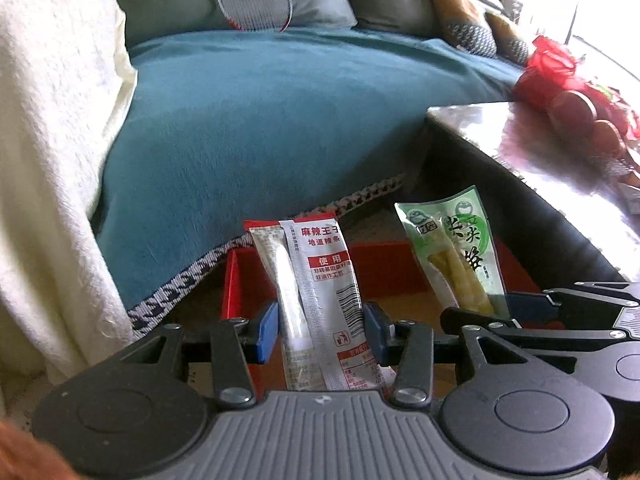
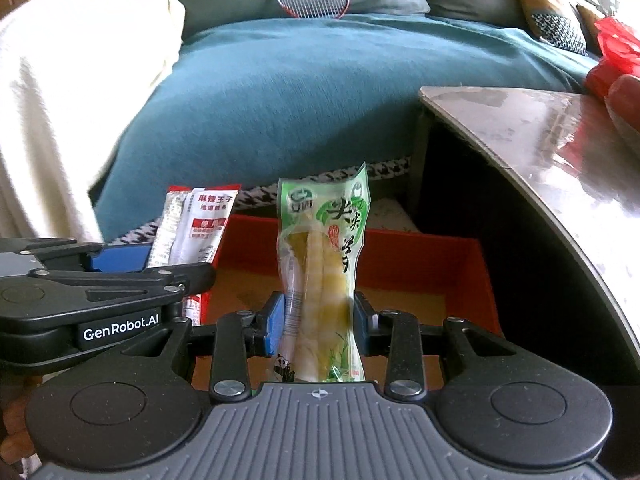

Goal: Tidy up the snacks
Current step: 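Lower both packets into the red box and open both tools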

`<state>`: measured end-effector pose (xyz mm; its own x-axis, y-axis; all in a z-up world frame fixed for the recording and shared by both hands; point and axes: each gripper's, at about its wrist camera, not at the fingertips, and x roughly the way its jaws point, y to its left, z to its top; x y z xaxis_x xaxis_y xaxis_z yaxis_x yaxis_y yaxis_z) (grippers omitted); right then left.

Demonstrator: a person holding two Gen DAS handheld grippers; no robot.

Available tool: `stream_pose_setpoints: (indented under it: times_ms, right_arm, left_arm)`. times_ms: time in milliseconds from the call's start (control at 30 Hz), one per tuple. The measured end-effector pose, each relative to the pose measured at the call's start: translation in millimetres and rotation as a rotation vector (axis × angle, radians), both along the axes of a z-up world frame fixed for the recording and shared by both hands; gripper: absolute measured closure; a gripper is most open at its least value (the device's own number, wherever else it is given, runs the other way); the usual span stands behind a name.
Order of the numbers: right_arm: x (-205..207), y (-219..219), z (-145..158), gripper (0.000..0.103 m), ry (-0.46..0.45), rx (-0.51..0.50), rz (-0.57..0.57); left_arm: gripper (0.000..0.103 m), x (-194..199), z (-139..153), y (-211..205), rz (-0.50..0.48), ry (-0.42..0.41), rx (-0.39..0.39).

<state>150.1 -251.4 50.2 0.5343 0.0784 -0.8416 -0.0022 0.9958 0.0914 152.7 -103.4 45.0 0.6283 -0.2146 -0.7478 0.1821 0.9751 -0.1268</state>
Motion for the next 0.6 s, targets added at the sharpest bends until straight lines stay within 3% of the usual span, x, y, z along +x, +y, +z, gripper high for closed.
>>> stream_pose_setpoints:
  times_ms: [367,500,600]
  right_arm:
    - [10,4,-58,0.061,0.099,-0.030,0.000]
    - [10,6,-70,0.058,0.130,-0.065,-0.005]
    - [8,8,-70,0.055,0.132,-0.087,-0.010]
  left_arm:
    - [0.065,17,-54,-15,-0.008,0.085,0.090]
    - [0.064,16,-61,-22,-0.041,0.058,0.159]
    - [0.064,16,-58,-21,-0.056,0.071,0.142]
